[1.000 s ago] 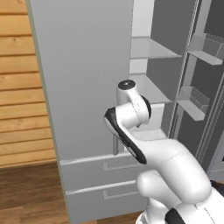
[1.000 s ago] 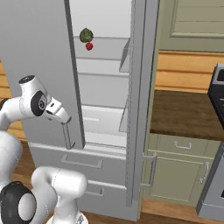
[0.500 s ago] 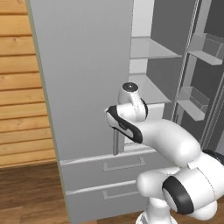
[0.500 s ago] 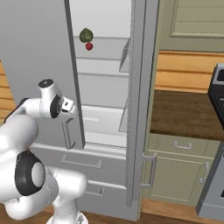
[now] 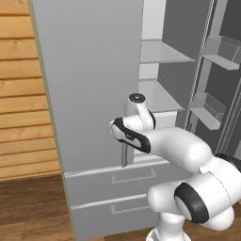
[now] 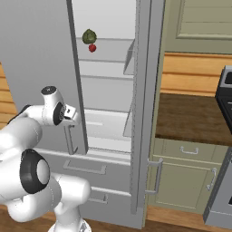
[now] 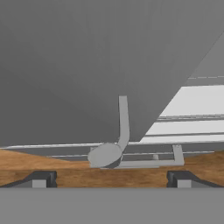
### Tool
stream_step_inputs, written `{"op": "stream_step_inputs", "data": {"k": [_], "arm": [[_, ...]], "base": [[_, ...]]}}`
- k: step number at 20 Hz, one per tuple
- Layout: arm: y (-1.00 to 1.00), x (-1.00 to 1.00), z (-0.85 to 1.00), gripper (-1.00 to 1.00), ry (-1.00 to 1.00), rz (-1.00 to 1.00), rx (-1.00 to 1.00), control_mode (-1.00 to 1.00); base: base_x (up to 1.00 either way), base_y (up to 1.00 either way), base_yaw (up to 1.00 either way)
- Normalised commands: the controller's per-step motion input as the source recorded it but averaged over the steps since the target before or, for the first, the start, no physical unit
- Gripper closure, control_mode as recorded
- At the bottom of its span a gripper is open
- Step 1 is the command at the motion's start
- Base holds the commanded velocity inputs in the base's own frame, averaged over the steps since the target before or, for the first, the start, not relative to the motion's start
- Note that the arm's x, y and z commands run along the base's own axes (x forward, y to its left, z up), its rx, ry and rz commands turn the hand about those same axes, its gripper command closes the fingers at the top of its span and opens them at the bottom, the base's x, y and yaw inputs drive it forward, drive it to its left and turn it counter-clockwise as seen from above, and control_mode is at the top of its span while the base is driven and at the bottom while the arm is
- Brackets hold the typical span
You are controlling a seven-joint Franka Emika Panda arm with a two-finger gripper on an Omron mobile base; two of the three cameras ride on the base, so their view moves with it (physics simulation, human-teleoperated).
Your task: Take the strawberry from the fridge and place it on top of the pancake, located on the dining counter.
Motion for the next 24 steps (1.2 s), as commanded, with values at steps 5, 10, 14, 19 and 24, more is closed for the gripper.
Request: {"op": "stream_step_inputs", "data": {"k": [5, 10, 14, 19, 24], "arm": [[0.0, 0.0, -0.23, -1.0, -0.01, 0.0, 0.0, -1.0], [0.0, 0.0, -0.11, -1.0, -0.03, 0.0, 0.0, -1.0], [0.0, 0.14, -0.02, -1.0, 0.0, -0.01, 0.0, -1.0], [0.0, 0.21, -0.04, -1.0, -0.02, -0.01, 0.0, -1.0], [0.0, 0.05, -0.2, -1.0, 0.0, 0.0, 0.0, -1.0]], "base": [[0.0, 0.0, 0.0], [0.0, 0.0, 0.0], [0.0, 0.0, 0.0], [0.0, 0.0, 0.0], [0.0, 0.0, 0.0]]}}
